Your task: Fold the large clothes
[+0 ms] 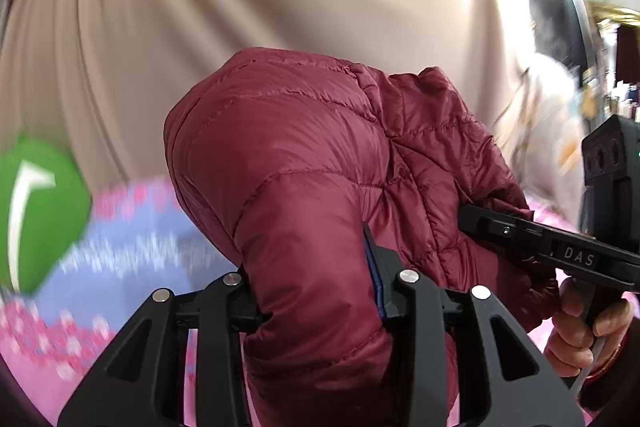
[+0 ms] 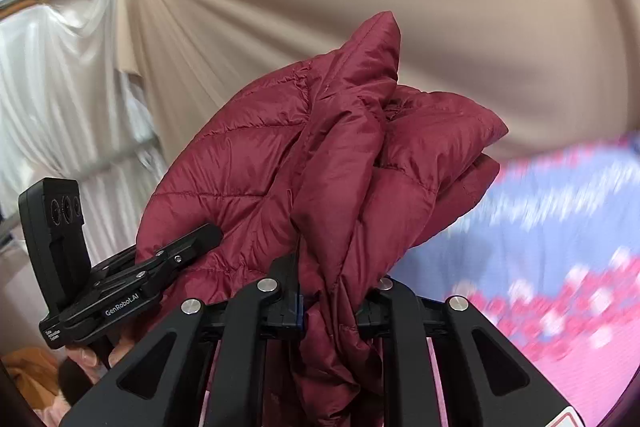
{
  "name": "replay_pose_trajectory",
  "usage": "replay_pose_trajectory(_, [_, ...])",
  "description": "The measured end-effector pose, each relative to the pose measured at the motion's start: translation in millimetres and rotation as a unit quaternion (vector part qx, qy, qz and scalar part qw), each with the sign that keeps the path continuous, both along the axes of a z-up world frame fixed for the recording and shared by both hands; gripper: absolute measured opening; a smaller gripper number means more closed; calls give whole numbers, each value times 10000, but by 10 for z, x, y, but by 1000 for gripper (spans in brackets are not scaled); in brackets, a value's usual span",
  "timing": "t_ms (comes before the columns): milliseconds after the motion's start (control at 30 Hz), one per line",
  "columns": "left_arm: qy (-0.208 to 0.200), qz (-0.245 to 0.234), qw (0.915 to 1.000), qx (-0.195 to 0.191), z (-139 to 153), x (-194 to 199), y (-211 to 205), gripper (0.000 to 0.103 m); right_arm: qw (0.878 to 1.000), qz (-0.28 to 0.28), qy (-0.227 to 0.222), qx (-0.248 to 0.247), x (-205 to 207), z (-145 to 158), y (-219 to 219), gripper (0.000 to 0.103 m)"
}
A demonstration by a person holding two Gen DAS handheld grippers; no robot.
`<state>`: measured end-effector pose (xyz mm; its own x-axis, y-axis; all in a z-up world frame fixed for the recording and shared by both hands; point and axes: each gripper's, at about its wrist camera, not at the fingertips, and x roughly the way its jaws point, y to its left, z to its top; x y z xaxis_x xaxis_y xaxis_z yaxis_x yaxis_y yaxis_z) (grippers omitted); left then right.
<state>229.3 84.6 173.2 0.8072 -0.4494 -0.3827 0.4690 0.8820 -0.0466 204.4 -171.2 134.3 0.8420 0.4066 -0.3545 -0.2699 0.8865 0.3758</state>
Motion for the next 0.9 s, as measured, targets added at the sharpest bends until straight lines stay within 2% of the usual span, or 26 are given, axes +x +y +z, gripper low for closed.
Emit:
replay_pose_trajectory(100, [472,158,9986,204,-590,361,10,35,9980,-43,628,-3,373,-603,87,15])
replay_pose_trajectory(200, [845,199,9957,319,-1043,544,80,35,9913,-48,1299,206,604,-1191,82,16])
replay_pose_trajectory(267, [871,197,9954,358,-1217,571,163,42,9873,-138,1561,282,660,-1504,56,19])
replay_pose_trajectory(367, [1099,89,9936,236,-1369,553,295,54,9837,-64,1749,425,656,-1715,-28,30])
replay_pose_trajectory(433, [1177,80,9928,202,-1441,509,389,58,9813,44,1851,520,640,-1775,-44,38])
replay_pose_trajectory(533, [1315,125,9912,41,-1517,456,543,58,9798,213,1932,472,611,-1760,47,42])
replay_pose_trajectory(633, [1585,126,9867,-353,-1504,460,703,58,9796,313,1966,275,647,-1685,180,46])
replay_pose_trajectory(700, [1890,94,9789,-768,-1531,533,831,57,9742,442,2181,370,710,-1690,220,40])
replay_pose_trajectory(733, [1989,57,9755,-942,-1534,552,869,54,9718,542,2236,526,739,-1681,228,27])
replay_pose_trajectory(800, [2206,-100,9641,-1472,-1494,593,964,43,9710,618,2199,699,760,-1575,230,16])
replay_pose_trajectory(833, [2235,-193,9597,-1691,-1435,605,988,35,9729,633,2100,727,763,-1456,244,13])
replay_pose_trajectory(900, [2149,-368,9549,-2014,-1244,616,1000,31,9809,637,1735,605,726,-1080,291,12])
